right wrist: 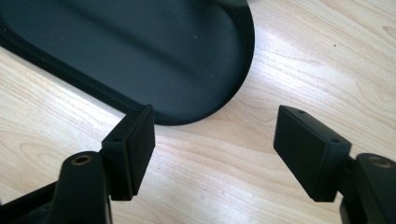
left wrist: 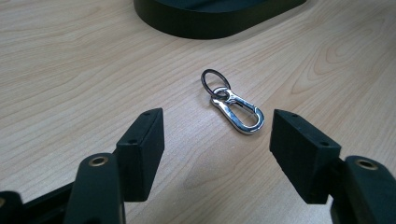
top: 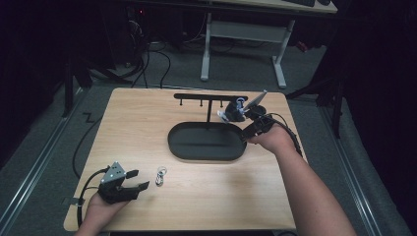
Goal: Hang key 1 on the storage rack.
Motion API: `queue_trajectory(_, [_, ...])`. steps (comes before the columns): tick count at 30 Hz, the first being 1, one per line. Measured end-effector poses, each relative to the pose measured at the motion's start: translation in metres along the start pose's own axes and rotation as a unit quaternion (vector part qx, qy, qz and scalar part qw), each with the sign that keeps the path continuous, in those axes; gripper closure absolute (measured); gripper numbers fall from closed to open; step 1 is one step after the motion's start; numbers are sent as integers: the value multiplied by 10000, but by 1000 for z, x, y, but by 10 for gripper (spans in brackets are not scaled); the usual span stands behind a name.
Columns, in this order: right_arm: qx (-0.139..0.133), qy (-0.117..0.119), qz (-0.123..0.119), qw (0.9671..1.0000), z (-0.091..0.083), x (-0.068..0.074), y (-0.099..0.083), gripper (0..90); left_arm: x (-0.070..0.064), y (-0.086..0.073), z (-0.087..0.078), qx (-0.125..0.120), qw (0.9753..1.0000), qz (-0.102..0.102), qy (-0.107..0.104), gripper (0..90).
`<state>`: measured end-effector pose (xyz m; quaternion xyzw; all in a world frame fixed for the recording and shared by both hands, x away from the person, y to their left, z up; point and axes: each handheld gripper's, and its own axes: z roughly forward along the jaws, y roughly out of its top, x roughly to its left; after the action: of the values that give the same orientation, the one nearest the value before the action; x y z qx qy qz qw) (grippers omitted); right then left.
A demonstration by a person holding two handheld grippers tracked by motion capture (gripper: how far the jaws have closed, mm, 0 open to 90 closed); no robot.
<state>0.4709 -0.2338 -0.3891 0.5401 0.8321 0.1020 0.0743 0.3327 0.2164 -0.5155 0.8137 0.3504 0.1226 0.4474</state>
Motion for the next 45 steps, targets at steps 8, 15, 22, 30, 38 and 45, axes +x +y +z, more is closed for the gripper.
queue_trajectory(8, [-226,-12,-96,9997,4,4,-33,338,-3,1,1,41,10000,-12,-20,359])
queue_trajectory(15, [-631,-116,-113,9979,10,8,-69,365,-5,0,3,110,9999,-26,-36,360])
queue_trajectory(22, [-1132,-121,-164,9934,25,18,-111,392,-7,0,5,172,9998,-45,-45,367])
queue_trajectory(30, [-2291,96,94,9733,49,25,-173,478,-10,-2,11,310,9995,38,39,401])
queue_trajectory(38, [-2913,-116,-169,9564,57,40,-220,599,-5,2,23,498,9975,-134,480,840])
queue_trajectory(45, [-2860,239,-255,9576,62,36,-218,589,-20,14,49,690,9932,72,940,900])
